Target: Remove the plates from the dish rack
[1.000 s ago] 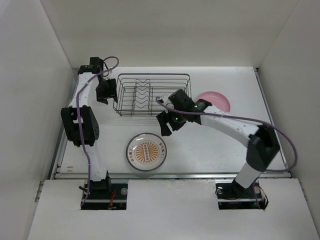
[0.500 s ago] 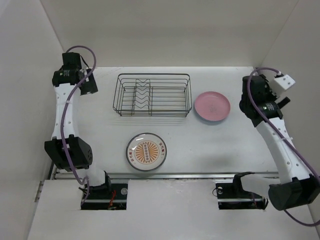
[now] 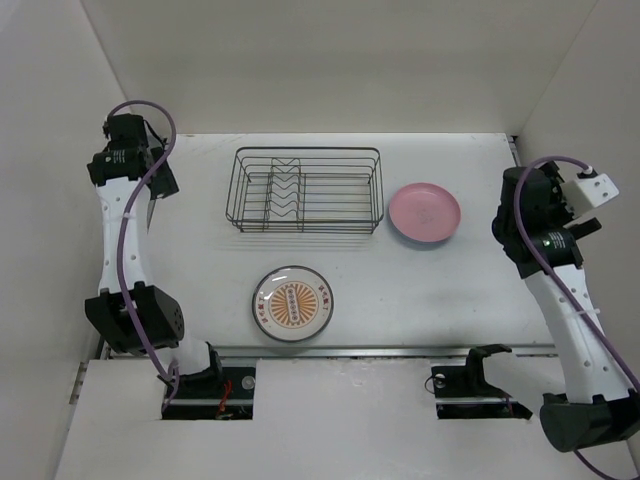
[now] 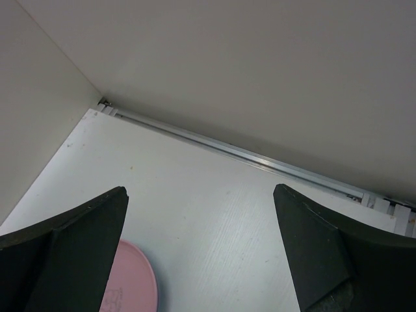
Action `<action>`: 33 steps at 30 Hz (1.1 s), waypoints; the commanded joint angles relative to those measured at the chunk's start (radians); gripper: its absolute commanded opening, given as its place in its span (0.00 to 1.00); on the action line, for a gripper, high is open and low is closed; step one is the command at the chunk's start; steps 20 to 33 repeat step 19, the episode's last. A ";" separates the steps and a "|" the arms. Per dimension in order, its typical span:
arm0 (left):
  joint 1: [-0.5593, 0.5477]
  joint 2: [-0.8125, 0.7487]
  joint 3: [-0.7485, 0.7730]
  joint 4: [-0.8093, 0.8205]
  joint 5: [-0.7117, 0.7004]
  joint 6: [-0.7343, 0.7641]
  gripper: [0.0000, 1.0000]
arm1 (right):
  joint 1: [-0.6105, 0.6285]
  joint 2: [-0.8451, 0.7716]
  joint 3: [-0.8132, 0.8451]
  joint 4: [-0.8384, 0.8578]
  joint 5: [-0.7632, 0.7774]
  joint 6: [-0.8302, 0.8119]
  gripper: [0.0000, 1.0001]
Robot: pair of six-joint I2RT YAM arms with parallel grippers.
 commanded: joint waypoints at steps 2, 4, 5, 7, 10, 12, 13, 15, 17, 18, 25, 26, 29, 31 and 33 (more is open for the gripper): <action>0.001 -0.052 -0.012 0.001 0.008 0.012 1.00 | -0.001 -0.010 -0.013 0.051 0.005 0.011 1.00; 0.001 -0.052 -0.021 0.001 0.008 0.012 1.00 | -0.001 -0.010 -0.013 0.060 0.005 0.011 1.00; 0.001 -0.061 -0.021 0.001 0.008 0.012 1.00 | -0.001 -0.010 -0.013 0.061 0.005 0.011 1.00; 0.001 -0.061 -0.030 0.001 0.018 0.012 1.00 | -0.001 -0.010 -0.023 0.070 0.005 0.011 1.00; 0.001 -0.061 -0.030 0.001 0.018 0.012 1.00 | -0.001 0.003 -0.023 0.070 -0.004 0.011 1.00; 0.001 -0.061 -0.030 0.001 0.018 0.012 1.00 | -0.001 0.012 -0.023 0.070 -0.014 0.011 1.00; 0.001 -0.070 -0.030 0.001 0.018 0.012 1.00 | -0.001 0.012 -0.023 0.070 -0.014 0.011 1.00; 0.001 -0.070 -0.030 0.001 0.018 0.012 1.00 | -0.001 0.021 -0.013 0.070 -0.014 0.011 1.00; 0.001 -0.070 -0.030 0.010 0.027 0.012 1.00 | -0.001 0.021 -0.013 0.079 -0.014 0.011 1.00; 0.001 -0.070 -0.030 0.011 0.027 0.012 1.00 | -0.001 0.021 -0.001 0.079 -0.027 0.011 1.00; 0.001 -0.070 -0.030 0.011 0.018 0.012 1.00 | -0.001 0.021 0.000 0.079 -0.027 0.011 1.00; 0.001 -0.070 -0.030 0.011 0.018 0.012 1.00 | -0.001 0.021 0.000 0.079 -0.027 0.011 1.00; 0.001 -0.070 -0.030 0.011 0.018 0.012 1.00 | -0.001 0.021 0.000 0.079 -0.027 0.011 1.00; 0.001 -0.070 -0.030 0.011 0.018 0.012 1.00 | -0.001 0.021 0.000 0.079 -0.027 0.011 1.00; 0.001 -0.070 -0.030 0.011 0.018 0.012 1.00 | -0.001 0.021 0.000 0.079 -0.027 0.011 1.00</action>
